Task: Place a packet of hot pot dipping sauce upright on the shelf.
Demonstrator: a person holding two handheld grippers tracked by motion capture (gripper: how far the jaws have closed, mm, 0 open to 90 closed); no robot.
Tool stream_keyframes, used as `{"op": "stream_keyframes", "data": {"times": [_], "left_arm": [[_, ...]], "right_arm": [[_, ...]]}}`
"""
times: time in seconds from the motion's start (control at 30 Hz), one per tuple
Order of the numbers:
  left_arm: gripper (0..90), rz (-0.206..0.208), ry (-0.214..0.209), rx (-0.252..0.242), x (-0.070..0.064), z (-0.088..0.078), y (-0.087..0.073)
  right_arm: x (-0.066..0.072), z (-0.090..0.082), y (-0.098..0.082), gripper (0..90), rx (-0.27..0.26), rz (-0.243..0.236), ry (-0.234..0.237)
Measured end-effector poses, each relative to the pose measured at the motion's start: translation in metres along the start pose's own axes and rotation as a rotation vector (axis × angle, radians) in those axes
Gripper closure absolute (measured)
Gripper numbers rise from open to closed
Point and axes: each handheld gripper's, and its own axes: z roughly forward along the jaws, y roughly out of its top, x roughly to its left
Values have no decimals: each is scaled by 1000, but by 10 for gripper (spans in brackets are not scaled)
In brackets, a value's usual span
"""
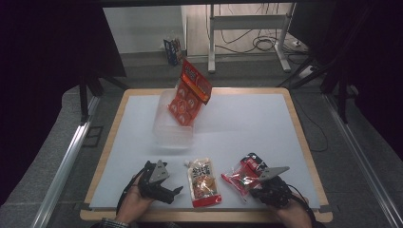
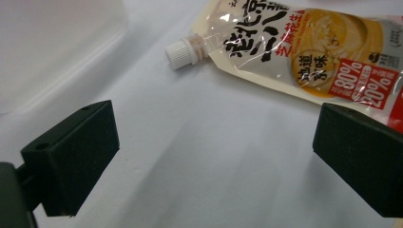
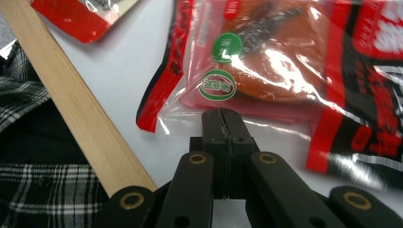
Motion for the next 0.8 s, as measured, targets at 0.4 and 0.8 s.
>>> {"op": "stream_keyframes", "data": {"times": [0.4, 0.8], "left_arm": [[16, -7, -27, 1, -4, 3, 6], [39, -8, -83, 2, -18, 12, 22]], "right_arm": [[4, 7, 9, 885, -4, -30, -10], [3, -10, 5, 787, -43, -41, -44]]}}
